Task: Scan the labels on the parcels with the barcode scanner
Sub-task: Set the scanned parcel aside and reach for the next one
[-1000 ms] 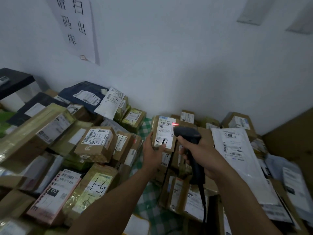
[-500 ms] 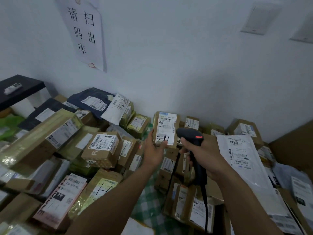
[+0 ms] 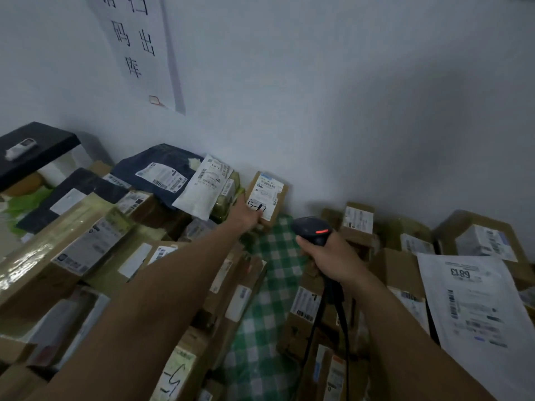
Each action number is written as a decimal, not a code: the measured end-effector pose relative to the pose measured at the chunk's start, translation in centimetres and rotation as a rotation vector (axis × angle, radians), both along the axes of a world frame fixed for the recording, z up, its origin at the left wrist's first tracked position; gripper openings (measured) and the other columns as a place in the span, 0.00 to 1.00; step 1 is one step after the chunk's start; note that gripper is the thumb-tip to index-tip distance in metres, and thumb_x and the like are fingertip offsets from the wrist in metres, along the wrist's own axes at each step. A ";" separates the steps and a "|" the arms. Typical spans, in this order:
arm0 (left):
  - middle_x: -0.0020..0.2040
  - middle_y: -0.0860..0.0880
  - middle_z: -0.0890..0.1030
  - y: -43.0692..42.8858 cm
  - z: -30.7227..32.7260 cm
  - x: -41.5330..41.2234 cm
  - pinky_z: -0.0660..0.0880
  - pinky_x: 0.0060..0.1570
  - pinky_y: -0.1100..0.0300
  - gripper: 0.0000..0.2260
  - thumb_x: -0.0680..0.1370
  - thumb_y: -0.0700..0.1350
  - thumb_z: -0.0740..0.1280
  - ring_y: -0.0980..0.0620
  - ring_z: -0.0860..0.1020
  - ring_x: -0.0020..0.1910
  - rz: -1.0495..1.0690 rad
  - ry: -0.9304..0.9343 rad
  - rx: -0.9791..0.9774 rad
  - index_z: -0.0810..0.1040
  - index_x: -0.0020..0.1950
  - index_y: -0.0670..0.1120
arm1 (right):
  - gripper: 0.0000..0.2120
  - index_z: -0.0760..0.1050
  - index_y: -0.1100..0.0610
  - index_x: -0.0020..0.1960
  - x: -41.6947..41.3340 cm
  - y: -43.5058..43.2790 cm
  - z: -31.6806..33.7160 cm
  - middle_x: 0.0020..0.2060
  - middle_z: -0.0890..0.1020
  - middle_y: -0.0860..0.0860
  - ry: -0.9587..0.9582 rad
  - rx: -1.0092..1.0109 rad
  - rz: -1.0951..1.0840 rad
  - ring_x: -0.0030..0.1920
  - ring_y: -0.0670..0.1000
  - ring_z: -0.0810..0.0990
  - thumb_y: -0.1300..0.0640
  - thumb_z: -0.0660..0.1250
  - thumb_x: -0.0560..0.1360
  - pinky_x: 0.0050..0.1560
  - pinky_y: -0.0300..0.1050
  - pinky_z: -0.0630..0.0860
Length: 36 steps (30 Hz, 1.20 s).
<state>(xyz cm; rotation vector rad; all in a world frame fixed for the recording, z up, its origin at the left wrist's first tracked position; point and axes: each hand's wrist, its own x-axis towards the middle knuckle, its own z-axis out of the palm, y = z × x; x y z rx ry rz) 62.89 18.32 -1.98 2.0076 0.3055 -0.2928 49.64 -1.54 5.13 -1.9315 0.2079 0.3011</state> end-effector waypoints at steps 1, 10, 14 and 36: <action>0.68 0.45 0.78 0.3 -0.7 0.7 0.76 0.32 0.66 0.24 0.82 0.39 0.67 0.53 0.83 0.43 -0.009 0.008 0.013 0.65 0.76 0.47 | 0.09 0.79 0.47 0.59 0.5 -0.1 -0.8 0.41 0.85 0.44 0.016 -0.002 -0.013 0.41 0.45 0.83 0.48 0.71 0.80 0.44 0.44 0.76; 0.82 0.41 0.57 1.0 -5.3 4.6 0.57 0.78 0.37 0.38 0.79 0.40 0.68 0.36 0.56 0.80 0.010 -0.024 0.429 0.53 0.83 0.52 | 0.08 0.81 0.54 0.52 2.6 -1.2 -4.5 0.37 0.85 0.49 0.063 -0.013 -0.007 0.27 0.40 0.77 0.50 0.71 0.80 0.30 0.34 0.72; 0.82 0.45 0.57 -1.9 -5.1 2.4 0.47 0.79 0.38 0.26 0.81 0.48 0.67 0.39 0.50 0.82 -0.055 -0.194 0.606 0.65 0.79 0.51 | 0.08 0.82 0.53 0.52 2.5 -2.3 -4.6 0.39 0.86 0.51 0.091 0.041 -0.057 0.35 0.47 0.81 0.49 0.71 0.79 0.37 0.41 0.76; 0.66 0.49 0.80 -20.9 -5.6 -3.5 0.78 0.53 0.59 0.21 0.80 0.54 0.70 0.49 0.80 0.62 -0.233 0.067 -0.302 0.77 0.71 0.50 | 0.07 0.82 0.52 0.50 -4.6 -11.5 0.5 0.41 0.87 0.52 0.070 0.126 -0.345 0.37 0.50 0.80 0.49 0.69 0.81 0.41 0.47 0.79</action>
